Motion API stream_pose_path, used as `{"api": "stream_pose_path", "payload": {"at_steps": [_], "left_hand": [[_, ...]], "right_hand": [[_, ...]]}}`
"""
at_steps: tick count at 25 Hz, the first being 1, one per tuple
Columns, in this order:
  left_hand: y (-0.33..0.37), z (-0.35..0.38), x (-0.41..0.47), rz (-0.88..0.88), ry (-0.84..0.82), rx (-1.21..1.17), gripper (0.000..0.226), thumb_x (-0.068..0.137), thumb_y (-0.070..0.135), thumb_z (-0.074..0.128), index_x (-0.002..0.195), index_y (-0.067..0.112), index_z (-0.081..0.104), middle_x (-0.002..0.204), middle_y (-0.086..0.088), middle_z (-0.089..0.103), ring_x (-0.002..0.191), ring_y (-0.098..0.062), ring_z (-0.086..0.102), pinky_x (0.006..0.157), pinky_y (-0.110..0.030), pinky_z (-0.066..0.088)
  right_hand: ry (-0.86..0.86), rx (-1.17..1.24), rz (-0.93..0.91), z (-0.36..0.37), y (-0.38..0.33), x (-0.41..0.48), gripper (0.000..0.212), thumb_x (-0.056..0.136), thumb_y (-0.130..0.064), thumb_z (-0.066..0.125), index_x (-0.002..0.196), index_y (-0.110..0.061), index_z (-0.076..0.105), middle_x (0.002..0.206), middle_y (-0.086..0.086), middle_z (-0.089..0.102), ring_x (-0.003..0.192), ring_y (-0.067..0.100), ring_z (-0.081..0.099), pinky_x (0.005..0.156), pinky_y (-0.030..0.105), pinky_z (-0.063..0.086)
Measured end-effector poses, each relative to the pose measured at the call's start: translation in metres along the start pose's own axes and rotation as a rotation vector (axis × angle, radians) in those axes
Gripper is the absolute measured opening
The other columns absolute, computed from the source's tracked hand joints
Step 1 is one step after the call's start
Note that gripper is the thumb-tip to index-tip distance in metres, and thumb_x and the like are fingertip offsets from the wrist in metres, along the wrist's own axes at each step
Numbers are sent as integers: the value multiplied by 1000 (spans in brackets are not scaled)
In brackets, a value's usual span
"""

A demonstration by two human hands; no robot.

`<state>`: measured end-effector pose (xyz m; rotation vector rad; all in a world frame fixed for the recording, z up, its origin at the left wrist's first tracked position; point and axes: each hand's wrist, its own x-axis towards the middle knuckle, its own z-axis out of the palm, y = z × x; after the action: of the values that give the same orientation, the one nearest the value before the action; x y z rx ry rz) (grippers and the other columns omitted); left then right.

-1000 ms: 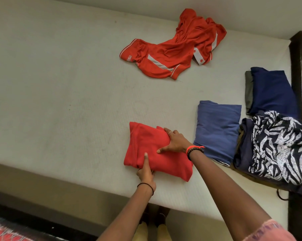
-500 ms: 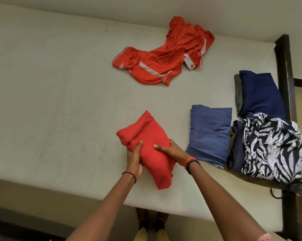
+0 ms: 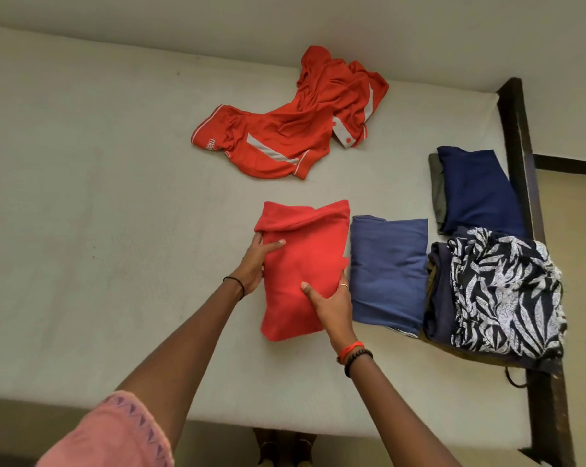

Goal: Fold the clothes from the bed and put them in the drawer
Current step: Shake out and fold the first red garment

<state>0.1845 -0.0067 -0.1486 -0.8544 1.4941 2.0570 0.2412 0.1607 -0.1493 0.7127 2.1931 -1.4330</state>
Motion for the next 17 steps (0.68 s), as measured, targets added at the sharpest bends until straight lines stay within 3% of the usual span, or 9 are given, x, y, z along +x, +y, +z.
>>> {"api": "stream_pose_path", "payload": {"at_steps": [2,4,7,10,13,15,17], "left_hand": [[-9,-1,18,23,131,98,66,91,28,61,147,33,26,139,12,45,121,-13,49,91,-34,44],[-18,-12,35,39,187,218,72,90,34,63,149,30,21,145,3,42,126,-18,46,103,-42,42],[-15,-19,49,77,229,355,71,89,33,64,149,22,27,149,-6,38,131,-24,43,106,-48,40],[-4,-13,46,92,236,350,66,91,29,61,147,18,29,151,-6,34,136,-24,37,109,-47,37],[-13,-8,29,47,239,298,72,90,36,62,148,16,25,149,-8,36,133,-27,41,109,-43,37],[-30,-3,8,-39,260,288,93,75,56,70,145,12,27,144,-10,42,127,-26,48,107,-39,39],[-51,2,-9,-86,270,301,116,47,70,75,138,9,35,136,-11,52,117,-23,56,102,-38,45]], "right_hand": [[-70,-75,45,0,9,10,100,65,-46,77,147,-18,27,135,10,48,124,26,49,107,41,39],[-100,-151,73,-3,18,22,103,59,-54,72,146,-18,29,133,12,50,121,28,51,105,43,41],[-150,-225,86,-12,8,25,92,72,-44,75,146,-15,29,134,13,47,122,28,49,107,41,39],[-153,-312,119,-18,2,26,80,85,-35,68,147,-10,26,134,17,41,123,33,45,106,35,36],[-90,-446,78,-20,-14,24,66,92,-33,57,144,-5,28,133,23,41,122,40,44,102,38,36],[-56,-541,15,-20,-30,24,57,94,-30,52,142,-5,31,132,23,40,120,42,45,100,42,38],[-57,-627,-47,-19,-47,24,51,95,-28,49,139,-5,35,133,21,40,120,41,45,98,42,38]]}}
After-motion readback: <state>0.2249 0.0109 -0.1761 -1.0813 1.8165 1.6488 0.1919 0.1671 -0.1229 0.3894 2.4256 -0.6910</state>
